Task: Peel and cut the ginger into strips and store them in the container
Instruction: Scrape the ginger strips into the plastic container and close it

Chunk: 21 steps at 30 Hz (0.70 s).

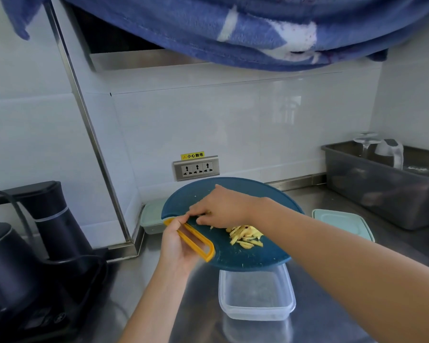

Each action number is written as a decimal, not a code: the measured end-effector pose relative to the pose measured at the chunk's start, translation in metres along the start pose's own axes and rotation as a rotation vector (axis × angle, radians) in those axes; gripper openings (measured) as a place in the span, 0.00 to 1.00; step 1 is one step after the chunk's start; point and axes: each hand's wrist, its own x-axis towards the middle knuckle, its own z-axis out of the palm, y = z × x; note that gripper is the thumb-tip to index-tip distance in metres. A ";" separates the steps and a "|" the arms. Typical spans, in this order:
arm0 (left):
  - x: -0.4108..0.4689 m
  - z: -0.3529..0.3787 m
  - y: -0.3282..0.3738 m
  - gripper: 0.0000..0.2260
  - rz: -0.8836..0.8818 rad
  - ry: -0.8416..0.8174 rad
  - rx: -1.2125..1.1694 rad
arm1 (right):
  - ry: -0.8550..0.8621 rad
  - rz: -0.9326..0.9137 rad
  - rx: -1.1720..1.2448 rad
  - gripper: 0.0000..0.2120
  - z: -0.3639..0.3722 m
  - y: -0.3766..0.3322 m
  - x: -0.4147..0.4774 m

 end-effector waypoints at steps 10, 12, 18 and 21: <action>0.004 -0.009 0.002 0.16 -0.004 0.018 -0.065 | 0.124 -0.083 -0.035 0.14 0.015 0.008 -0.025; 0.004 -0.009 0.001 0.17 0.002 0.015 -0.060 | 0.125 -0.099 -0.030 0.13 0.018 0.008 -0.028; 0.004 -0.005 -0.001 0.13 0.041 -0.007 -0.033 | 0.258 0.139 0.459 0.22 0.002 0.014 -0.019; 0.004 -0.002 -0.003 0.11 0.048 -0.002 -0.027 | 0.025 0.230 0.465 0.35 -0.004 0.017 -0.009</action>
